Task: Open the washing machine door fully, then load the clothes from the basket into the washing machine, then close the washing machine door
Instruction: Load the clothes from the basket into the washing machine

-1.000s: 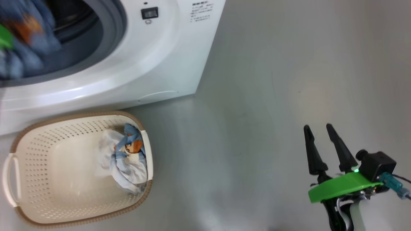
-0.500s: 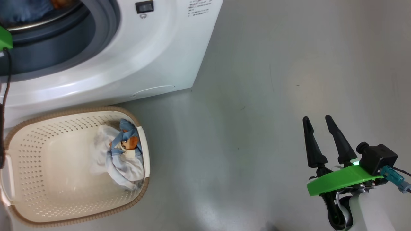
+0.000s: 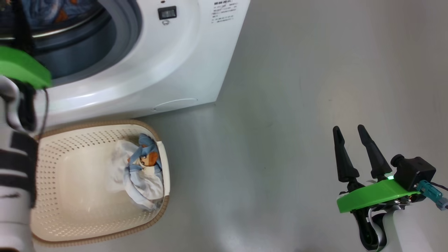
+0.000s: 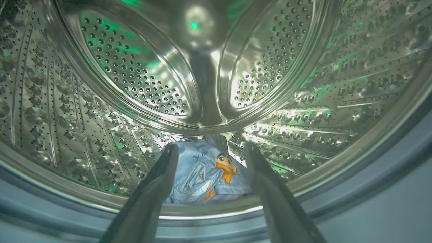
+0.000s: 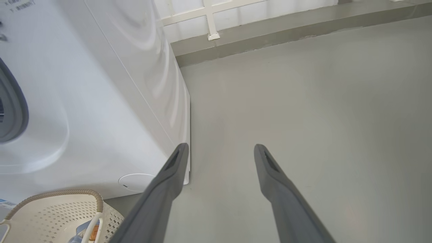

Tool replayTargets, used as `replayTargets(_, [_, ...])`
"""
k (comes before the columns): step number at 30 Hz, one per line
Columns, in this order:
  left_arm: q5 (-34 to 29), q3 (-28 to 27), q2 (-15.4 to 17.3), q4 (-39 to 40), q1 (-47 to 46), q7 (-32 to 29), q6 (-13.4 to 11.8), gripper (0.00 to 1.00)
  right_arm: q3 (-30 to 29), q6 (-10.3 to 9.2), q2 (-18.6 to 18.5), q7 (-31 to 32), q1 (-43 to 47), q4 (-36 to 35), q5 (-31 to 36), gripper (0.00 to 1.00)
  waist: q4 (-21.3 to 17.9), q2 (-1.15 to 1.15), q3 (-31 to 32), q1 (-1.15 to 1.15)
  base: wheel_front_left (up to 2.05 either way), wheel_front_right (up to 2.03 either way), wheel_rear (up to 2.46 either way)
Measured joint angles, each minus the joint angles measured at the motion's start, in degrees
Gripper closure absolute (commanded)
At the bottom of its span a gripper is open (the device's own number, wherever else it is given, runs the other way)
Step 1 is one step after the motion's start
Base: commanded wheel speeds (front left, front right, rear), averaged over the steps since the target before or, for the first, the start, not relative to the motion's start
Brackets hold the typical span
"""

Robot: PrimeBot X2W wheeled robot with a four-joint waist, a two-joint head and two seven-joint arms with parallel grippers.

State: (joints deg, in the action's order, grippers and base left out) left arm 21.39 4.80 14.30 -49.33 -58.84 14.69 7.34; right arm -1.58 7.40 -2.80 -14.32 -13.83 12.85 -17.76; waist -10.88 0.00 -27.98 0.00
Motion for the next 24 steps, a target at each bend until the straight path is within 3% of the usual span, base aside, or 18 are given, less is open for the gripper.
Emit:
replayTargets(13, [0.7,-0.7,-5.0,8.3,14.3,0.0,0.1,0.00,-2.1,0.00,0.0,0.0,1.3,0.8,3.6,0.00,3.8,0.00,4.3,0.00,0.00,0.00,0.00])
replayTargets(24, [-0.1,-1.4,-6.2,13.6,24.8,0.0,0.1,0.00,-2.7,0.00,-1.5,0.0,4.0,1.8,4.0,0.00,7.0,0.00,9.6,0.00,0.00,0.00,0.00])
